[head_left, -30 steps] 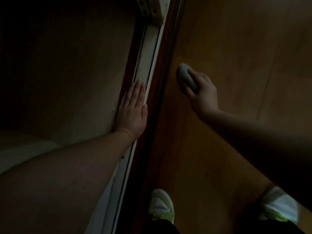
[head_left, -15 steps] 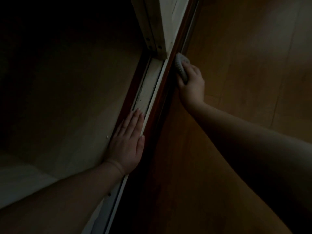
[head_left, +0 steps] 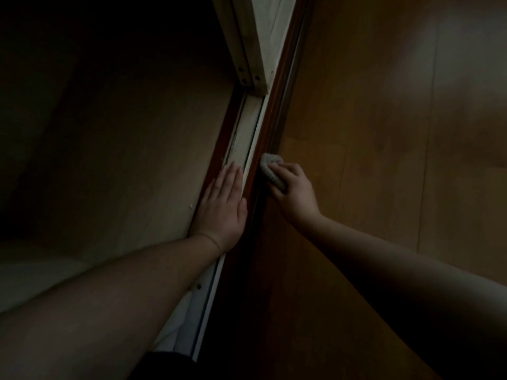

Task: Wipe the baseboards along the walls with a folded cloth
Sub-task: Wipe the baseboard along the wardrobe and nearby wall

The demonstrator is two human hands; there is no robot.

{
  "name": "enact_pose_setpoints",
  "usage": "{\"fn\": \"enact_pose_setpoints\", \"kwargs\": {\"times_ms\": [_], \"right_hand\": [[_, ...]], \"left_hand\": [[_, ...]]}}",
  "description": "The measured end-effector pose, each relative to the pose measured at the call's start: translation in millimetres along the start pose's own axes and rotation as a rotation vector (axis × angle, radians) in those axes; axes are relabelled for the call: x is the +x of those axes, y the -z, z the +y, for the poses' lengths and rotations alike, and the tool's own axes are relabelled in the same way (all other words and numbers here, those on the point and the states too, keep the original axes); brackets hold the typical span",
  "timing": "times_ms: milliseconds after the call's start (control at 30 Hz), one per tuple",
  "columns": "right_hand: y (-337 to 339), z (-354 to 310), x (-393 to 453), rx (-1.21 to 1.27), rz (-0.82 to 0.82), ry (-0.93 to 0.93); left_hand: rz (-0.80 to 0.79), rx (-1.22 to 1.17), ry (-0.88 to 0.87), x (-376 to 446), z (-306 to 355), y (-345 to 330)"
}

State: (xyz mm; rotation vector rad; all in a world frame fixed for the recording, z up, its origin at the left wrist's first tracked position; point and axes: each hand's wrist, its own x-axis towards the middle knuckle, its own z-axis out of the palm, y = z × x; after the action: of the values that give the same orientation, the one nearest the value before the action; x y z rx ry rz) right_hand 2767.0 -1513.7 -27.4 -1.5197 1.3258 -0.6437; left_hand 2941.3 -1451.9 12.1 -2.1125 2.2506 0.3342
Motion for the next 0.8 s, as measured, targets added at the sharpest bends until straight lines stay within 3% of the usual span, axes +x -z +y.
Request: {"fn": "enact_pose_setpoints", "kwargs": {"times_ms": [367,467,633,700,800], "right_hand": [[-72,13,-177,0.051,-0.188,-0.015],[-78,15,-197,0.063,-0.212,-0.024],[-58,38,-199,-0.036,-0.373,0.120],[-43,52,-186,-0.009,-0.324,0.073],[-18,66,-150,0.043,-0.022,-0.083]], "left_hand": [[0.049,0.003,0.003,0,2,-1],[0.050,-0.009,-0.001,-1,3,0],[0.056,-0.032,0.003,-2,2,1],[0.058,-0.045,-0.003,-1,1,1],[0.065,-0.063,-0.002,0,1,0]]}}
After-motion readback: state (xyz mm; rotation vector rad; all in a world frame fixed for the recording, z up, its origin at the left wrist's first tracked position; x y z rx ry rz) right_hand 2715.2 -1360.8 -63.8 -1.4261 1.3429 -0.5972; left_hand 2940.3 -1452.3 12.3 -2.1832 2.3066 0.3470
